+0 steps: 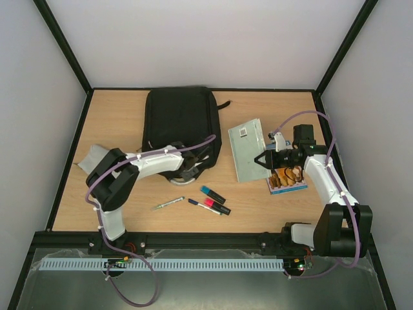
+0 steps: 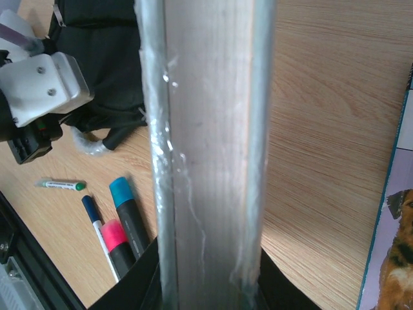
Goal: Pack the student bag
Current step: Place the book in the student bag.
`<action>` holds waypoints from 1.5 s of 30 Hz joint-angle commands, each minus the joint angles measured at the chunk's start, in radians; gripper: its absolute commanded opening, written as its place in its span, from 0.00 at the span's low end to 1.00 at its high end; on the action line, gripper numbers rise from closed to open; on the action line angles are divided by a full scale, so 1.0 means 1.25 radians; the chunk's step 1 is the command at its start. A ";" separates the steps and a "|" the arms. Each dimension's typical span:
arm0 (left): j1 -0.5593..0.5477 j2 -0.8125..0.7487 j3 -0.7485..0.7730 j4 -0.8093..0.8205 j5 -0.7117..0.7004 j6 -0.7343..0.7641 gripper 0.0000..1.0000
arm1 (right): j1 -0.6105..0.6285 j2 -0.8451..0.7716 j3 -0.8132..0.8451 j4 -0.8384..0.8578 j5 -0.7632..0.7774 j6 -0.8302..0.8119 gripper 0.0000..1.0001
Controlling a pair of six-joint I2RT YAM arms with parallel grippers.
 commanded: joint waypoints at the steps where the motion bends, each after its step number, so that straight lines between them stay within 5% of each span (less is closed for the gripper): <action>1: -0.065 0.004 0.094 0.020 0.009 -0.022 0.02 | -0.001 -0.025 0.015 0.019 -0.057 -0.016 0.01; 10: -0.112 0.075 0.283 0.025 0.083 -0.054 0.03 | -0.001 -0.037 0.062 -0.014 -0.015 -0.032 0.01; 19: -0.115 0.123 0.241 0.053 0.022 -0.032 0.62 | -0.001 -0.088 0.050 -0.035 0.026 -0.040 0.01; 28: -0.094 0.028 0.059 0.067 -0.033 -0.058 0.75 | -0.001 -0.105 0.031 -0.039 0.022 -0.035 0.01; 34: -0.070 0.027 0.024 0.080 -0.015 -0.061 0.70 | -0.001 -0.101 0.028 -0.041 0.009 -0.030 0.01; 45: -0.065 0.011 0.192 0.070 0.006 -0.037 0.05 | -0.001 -0.115 0.111 -0.128 -0.002 -0.042 0.01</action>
